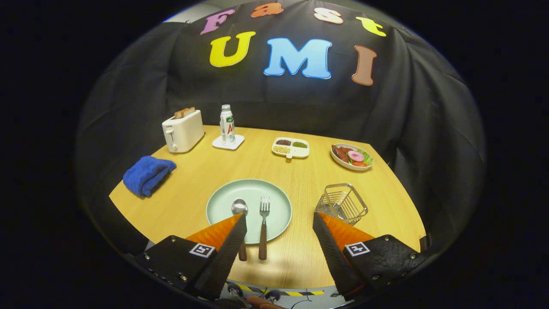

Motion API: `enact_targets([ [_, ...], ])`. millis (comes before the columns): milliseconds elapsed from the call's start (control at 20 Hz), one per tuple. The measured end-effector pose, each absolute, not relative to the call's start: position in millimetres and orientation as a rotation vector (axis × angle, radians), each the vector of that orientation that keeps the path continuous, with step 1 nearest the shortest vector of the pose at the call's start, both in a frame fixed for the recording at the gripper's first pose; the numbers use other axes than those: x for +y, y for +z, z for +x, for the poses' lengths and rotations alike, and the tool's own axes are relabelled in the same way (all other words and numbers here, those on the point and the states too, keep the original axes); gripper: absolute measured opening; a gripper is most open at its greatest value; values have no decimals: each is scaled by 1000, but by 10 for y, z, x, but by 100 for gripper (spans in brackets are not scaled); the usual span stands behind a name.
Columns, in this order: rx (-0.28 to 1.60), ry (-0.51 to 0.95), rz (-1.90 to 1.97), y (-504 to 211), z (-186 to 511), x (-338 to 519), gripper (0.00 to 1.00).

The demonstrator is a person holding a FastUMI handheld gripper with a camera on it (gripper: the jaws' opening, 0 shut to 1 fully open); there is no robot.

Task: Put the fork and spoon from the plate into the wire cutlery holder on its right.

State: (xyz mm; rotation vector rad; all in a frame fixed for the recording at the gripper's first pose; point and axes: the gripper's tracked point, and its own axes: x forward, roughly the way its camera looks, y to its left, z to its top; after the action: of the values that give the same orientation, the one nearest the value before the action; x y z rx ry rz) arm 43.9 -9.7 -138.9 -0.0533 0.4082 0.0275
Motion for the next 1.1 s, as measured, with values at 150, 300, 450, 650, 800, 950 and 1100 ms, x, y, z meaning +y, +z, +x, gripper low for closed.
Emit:
enact_targets([
  [150, 494, 35, -73, -1680, 502, -83, 95],
  [300, 565, 23, -98, -1931, 539, -111, 94],
  [450, 626, 31, -97, -2100, 565, -112, 95],
  [650, 675, 31, -139, -2273, 591, -157, 95],
  [800, 693, 50, -162, -2313, 602, -172, 91],
  [950, 726, 119, -219, -2384, 637, -94, 83],
  [1100, 762, 167, -262, -2465, 644, -59, 40],
])
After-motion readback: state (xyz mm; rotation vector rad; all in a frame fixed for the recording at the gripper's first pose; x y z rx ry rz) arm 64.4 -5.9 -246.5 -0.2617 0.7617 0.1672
